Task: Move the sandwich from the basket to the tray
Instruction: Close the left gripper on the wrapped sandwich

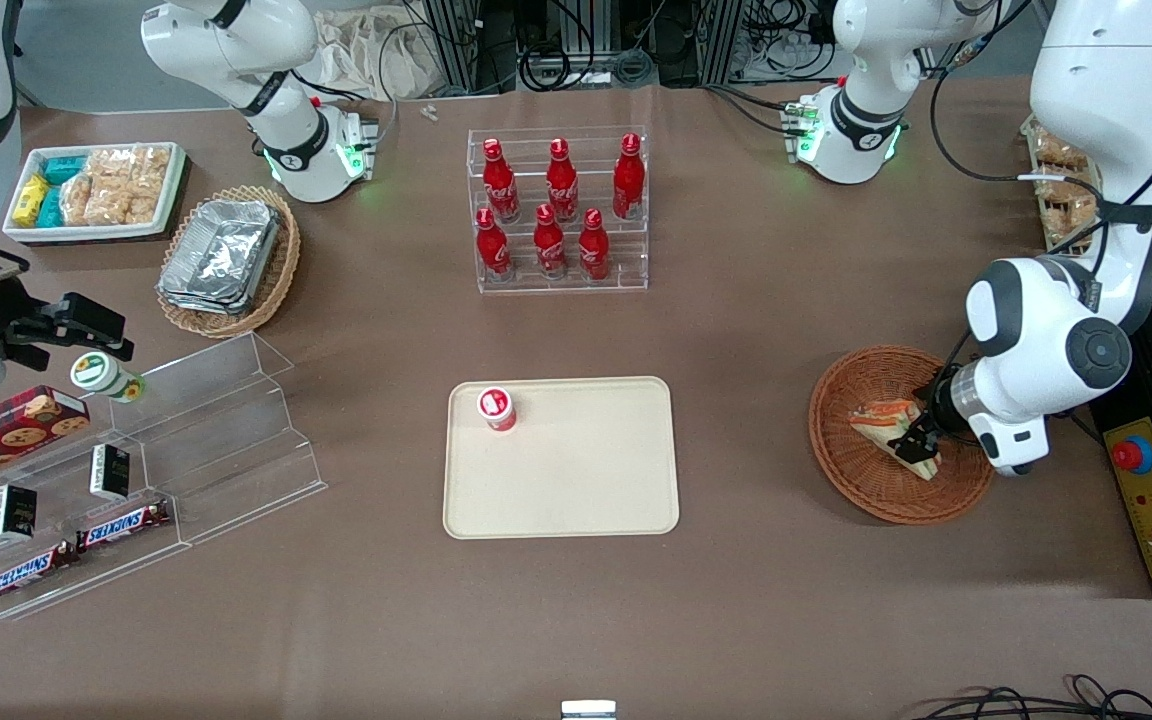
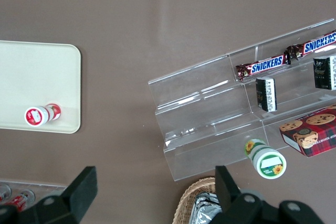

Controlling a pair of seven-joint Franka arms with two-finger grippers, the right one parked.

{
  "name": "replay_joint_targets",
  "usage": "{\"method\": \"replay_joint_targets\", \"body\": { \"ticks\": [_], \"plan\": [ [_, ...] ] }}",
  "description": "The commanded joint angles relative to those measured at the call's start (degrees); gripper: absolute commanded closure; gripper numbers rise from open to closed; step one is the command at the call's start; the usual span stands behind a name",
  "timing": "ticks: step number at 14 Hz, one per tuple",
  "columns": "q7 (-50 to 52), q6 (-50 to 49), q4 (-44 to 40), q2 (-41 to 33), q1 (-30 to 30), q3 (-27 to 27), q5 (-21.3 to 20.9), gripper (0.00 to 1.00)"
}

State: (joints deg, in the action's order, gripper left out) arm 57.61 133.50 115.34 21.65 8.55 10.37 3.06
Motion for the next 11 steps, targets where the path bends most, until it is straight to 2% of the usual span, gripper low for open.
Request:
{"method": "replay_joint_targets", "body": {
  "ticks": [1, 2, 3, 4, 5, 6, 8, 11],
  "plan": [
    [1.7, 3.0, 1.2, 0.9, 0.2, 0.3, -1.0, 0.0],
    [1.6, 3.8, 1.2, 1.6, 0.2, 0.3, -1.0, 0.01],
    [1.6, 4.4, 1.1, 2.2, 0.2, 0.3, -1.0, 0.12],
    [1.6, 4.6, 1.0, 2.3, 0.1, 0.3, -1.0, 0.38],
    [1.5, 4.6, 0.9, 2.4, 0.1, 0.3, -1.0, 0.72],
    [1.4, 4.6, 0.8, 2.4, 0.0, 0.3, -1.7, 1.0],
    [1.9, 4.3, 0.5, 2.3, -0.1, 0.3, -3.1, 1.0],
    [2.2, 0.7, -1.3, 0.4, -0.1, 0.5, -3.2, 1.0]
  ]
}}
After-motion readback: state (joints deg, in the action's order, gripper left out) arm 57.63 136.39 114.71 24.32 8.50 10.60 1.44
